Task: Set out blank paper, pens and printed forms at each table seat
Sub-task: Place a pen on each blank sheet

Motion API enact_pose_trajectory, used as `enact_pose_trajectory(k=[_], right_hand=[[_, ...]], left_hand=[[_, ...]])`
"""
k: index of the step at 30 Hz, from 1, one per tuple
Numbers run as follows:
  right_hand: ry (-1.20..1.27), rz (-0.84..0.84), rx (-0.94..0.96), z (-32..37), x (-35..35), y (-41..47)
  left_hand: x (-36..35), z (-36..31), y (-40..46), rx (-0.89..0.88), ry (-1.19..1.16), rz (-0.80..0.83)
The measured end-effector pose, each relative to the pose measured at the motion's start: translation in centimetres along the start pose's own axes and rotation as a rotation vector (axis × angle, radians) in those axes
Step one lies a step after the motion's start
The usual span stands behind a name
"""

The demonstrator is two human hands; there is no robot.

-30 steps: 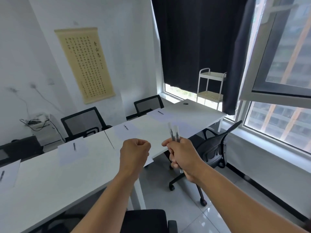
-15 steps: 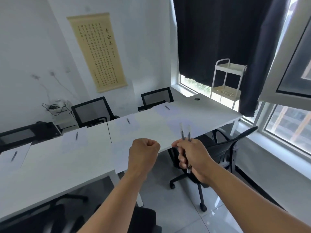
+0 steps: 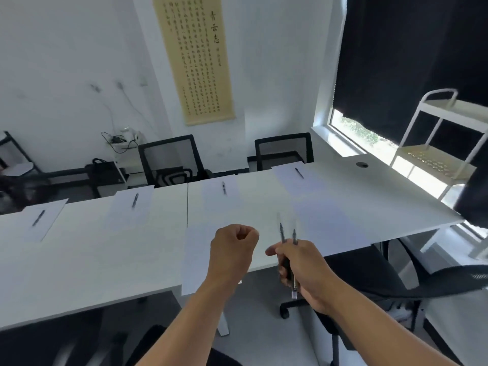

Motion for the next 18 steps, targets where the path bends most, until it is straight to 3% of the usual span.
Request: enact_pose_trajectory(k=[13, 18], right_hand=[[-0.025, 0.213, -0.139, -0.4, 0.9, 15.4], [-0.075, 0.316, -0.169, -0.5, 1.3, 20.2]], left_hand=[[-3.1, 1.0, 12.7, 0.056, -0.096, 0.067], [-3.2, 2.2, 15.8, 0.116, -0.134, -0.024]])
Point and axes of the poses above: each hand's wrist, its own y-axis towards the middle knuckle, its own x-axis out of the back of the hand, z = x × y, the point moved 9 cm from there along y, towards the middle knuckle, and after that the axes turned 9 degrees about z, right-handed, at the moved point
